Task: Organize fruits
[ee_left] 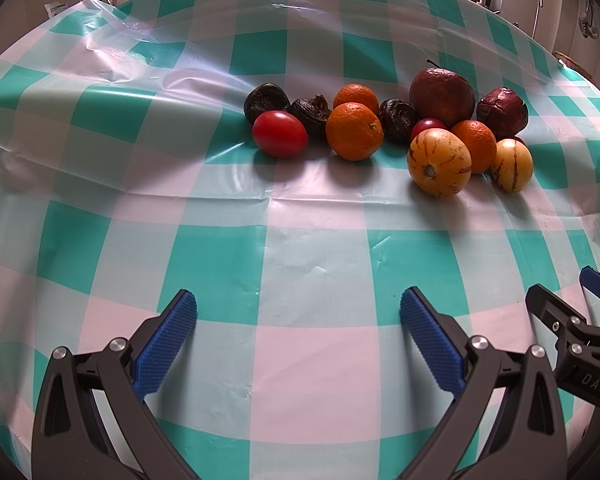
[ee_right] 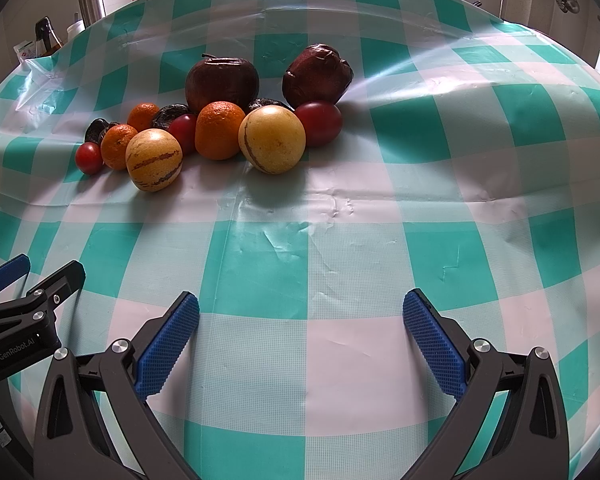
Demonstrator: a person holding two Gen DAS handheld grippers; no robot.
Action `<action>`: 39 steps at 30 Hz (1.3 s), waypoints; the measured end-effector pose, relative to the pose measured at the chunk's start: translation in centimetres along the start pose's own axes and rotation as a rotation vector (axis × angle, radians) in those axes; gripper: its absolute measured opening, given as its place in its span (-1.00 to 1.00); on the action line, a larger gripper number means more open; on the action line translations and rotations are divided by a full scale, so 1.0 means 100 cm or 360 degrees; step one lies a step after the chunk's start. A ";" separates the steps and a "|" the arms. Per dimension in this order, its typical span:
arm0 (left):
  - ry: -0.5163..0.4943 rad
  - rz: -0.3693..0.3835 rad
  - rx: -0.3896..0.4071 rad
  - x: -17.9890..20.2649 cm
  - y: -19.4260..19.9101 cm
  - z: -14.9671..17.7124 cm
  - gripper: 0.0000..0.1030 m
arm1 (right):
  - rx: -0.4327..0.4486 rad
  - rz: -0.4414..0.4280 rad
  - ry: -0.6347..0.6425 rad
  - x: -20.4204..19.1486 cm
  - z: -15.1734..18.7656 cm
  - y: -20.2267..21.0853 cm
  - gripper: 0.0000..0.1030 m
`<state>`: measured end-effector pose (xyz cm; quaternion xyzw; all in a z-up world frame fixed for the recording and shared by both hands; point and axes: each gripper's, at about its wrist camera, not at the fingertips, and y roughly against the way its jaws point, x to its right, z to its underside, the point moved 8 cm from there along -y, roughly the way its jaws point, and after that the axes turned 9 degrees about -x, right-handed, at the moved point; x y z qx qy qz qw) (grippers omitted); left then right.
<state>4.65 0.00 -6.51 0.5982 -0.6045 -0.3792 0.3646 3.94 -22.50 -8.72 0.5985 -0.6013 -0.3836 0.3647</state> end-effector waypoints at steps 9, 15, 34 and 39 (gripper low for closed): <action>0.0000 0.0000 0.0000 0.000 0.000 0.000 0.97 | 0.0000 0.0000 0.0000 0.000 0.000 0.000 0.92; 0.0000 0.0000 0.0000 0.000 0.000 0.000 0.97 | 0.0000 0.0000 0.0000 0.000 0.000 0.000 0.92; 0.0000 0.0000 0.0000 0.000 0.000 0.000 0.97 | 0.0000 0.0004 -0.0001 -0.001 0.000 0.000 0.92; -0.0018 0.0010 -0.0020 0.000 0.000 0.000 0.97 | 0.0000 0.0015 -0.0031 -0.001 0.000 0.001 0.92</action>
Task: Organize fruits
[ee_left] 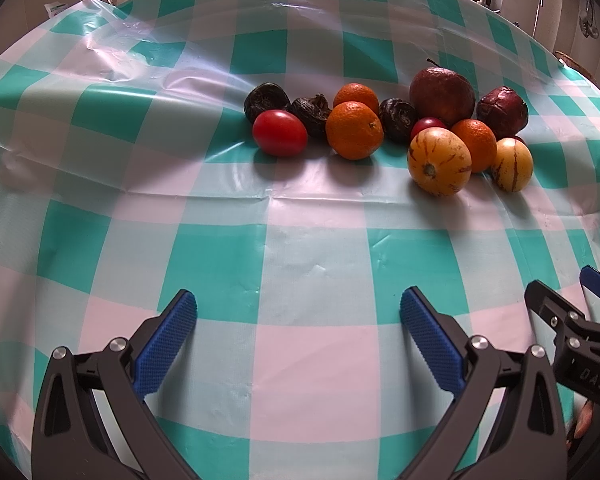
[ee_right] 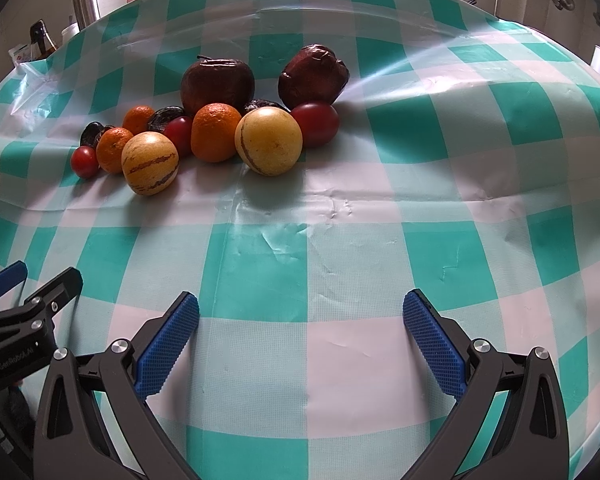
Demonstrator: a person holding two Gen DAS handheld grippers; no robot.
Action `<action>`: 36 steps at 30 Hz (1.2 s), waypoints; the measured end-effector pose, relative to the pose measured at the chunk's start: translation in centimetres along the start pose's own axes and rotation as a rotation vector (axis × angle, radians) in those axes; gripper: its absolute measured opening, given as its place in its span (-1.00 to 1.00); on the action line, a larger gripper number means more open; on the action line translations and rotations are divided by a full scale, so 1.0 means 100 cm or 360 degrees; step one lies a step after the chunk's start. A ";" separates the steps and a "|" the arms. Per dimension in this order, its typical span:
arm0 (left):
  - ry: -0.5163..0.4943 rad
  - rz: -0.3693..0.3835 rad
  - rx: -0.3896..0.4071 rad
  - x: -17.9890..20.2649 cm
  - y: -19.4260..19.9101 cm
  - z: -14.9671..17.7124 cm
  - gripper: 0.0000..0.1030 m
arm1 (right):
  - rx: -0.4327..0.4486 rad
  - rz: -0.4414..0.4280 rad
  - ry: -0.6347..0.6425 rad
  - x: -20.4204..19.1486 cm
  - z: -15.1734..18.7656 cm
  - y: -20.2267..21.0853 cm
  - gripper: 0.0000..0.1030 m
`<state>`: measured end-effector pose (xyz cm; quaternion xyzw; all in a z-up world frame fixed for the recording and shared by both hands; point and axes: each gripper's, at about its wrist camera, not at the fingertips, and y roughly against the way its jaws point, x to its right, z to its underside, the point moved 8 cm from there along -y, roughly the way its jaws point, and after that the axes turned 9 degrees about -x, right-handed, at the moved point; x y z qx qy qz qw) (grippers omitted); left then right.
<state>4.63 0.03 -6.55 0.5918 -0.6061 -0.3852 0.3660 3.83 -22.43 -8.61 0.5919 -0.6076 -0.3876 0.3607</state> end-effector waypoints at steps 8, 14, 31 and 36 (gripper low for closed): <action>-0.0064 0.0098 -0.0082 -0.018 -0.003 -0.010 0.97 | -0.0027 -0.0019 0.0034 0.000 -0.001 -0.001 0.92; 0.0113 0.0231 0.0165 -0.051 0.007 -0.050 0.97 | 0.0036 -0.0081 0.0002 0.000 -0.024 -0.003 0.89; -0.0067 0.0365 0.0338 -0.022 0.031 -0.037 0.97 | 0.0099 -0.0095 0.0056 -0.018 -0.080 -0.021 -0.20; -0.0120 0.0397 0.0335 -0.010 0.031 -0.034 0.97 | 0.0192 -0.0249 -0.0093 -0.007 -0.050 0.007 -0.20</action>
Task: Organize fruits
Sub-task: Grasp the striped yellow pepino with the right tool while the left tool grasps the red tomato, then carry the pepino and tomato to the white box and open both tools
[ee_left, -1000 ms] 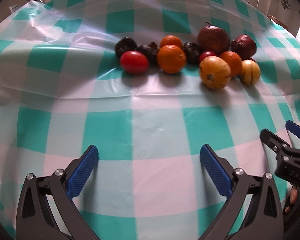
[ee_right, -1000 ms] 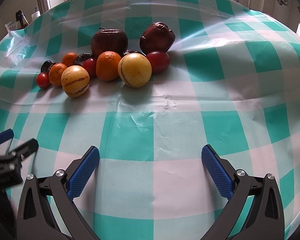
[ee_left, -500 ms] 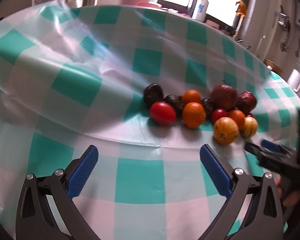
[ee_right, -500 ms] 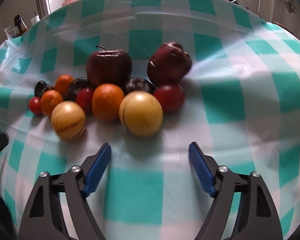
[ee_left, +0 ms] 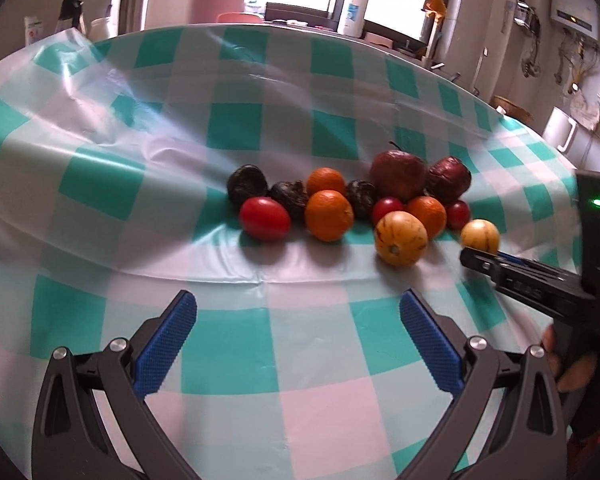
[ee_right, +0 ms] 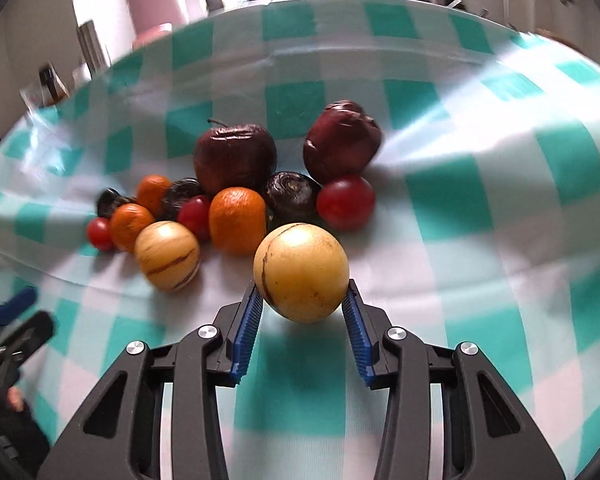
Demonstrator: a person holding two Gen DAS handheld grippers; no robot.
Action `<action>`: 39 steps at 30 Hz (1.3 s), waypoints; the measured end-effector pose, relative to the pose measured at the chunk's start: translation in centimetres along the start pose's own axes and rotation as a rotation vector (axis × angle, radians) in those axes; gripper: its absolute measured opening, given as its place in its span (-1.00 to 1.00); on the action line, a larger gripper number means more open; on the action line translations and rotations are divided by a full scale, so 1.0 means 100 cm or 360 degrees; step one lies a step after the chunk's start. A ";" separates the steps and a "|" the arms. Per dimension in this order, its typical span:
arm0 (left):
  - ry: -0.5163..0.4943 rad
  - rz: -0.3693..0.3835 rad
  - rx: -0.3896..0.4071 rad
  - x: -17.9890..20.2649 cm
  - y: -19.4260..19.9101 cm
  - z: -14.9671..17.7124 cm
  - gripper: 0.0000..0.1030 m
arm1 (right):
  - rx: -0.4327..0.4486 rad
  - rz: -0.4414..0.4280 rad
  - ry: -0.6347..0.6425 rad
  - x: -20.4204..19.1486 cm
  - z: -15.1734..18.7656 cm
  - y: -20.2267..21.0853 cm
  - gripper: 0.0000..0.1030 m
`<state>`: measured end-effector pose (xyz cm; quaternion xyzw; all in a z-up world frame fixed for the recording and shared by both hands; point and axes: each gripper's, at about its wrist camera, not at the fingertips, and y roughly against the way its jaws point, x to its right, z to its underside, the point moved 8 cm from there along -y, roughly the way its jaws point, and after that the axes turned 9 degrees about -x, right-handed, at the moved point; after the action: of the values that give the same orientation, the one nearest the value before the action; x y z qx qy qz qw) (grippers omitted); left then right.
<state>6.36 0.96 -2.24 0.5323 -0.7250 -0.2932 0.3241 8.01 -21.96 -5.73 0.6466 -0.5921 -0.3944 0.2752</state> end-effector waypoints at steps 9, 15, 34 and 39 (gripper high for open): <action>-0.0015 -0.0165 -0.0008 -0.008 -0.008 -0.009 0.69 | 0.0035 -0.0236 -0.0122 0.004 0.027 0.021 -0.20; 0.0070 -0.0175 -0.0160 -0.035 -0.041 -0.027 0.48 | -0.0007 -0.0268 -0.0136 0.002 0.030 0.017 -0.19; 0.0032 -0.0152 -0.0091 -0.038 -0.042 -0.037 -0.23 | -0.0023 -0.0293 -0.0144 0.000 0.030 0.013 -0.19; 0.0123 -0.0079 -0.0075 -0.039 -0.024 -0.014 -0.23 | -0.0009 -0.0306 -0.0155 0.002 0.030 0.014 -0.19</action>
<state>9.69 3.95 -3.80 0.5533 -0.6915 -0.2973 0.3569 4.70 -21.99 -6.22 0.6799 -0.5389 -0.4515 0.2087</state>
